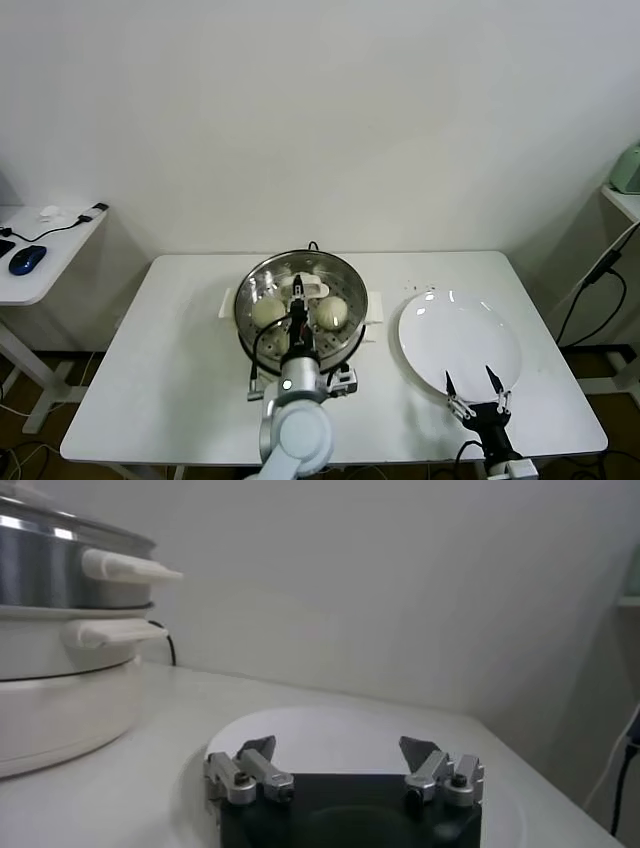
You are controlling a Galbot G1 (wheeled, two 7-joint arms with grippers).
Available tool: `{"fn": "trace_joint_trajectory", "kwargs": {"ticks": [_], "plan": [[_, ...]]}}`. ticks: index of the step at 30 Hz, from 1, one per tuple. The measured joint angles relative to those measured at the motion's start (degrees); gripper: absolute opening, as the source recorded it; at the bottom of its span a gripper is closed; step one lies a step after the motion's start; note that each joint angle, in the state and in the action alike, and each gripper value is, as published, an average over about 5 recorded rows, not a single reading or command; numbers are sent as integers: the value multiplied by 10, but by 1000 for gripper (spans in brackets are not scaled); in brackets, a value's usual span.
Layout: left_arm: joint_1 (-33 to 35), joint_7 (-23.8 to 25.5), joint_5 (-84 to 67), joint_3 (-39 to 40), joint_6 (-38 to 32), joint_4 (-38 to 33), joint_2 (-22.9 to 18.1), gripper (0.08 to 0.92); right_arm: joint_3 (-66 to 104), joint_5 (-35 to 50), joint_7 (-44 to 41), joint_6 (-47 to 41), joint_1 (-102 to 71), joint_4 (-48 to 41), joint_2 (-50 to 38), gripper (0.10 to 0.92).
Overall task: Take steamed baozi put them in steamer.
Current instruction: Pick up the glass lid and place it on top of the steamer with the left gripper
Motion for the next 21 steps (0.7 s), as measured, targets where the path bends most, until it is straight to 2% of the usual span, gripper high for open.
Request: {"fn": "trace_joint_trajectory", "kwargs": {"ticks": [2,5,13,21], "plan": [[1,-2,0,-1,0,1,-1,140,0,-1,-1,2,0,0,0,823],[1,-2,-1,-1,-1,0,-3,196,-1,-2,-2,4,0,0,1,823],[5,10,-15,8,-1,-20,7,428,0,-4,-8,1,0,1,0,823],[25,17,-47,7,1,-74,34,662,0,-7,-13,-6,3,1,-1,823]]}}
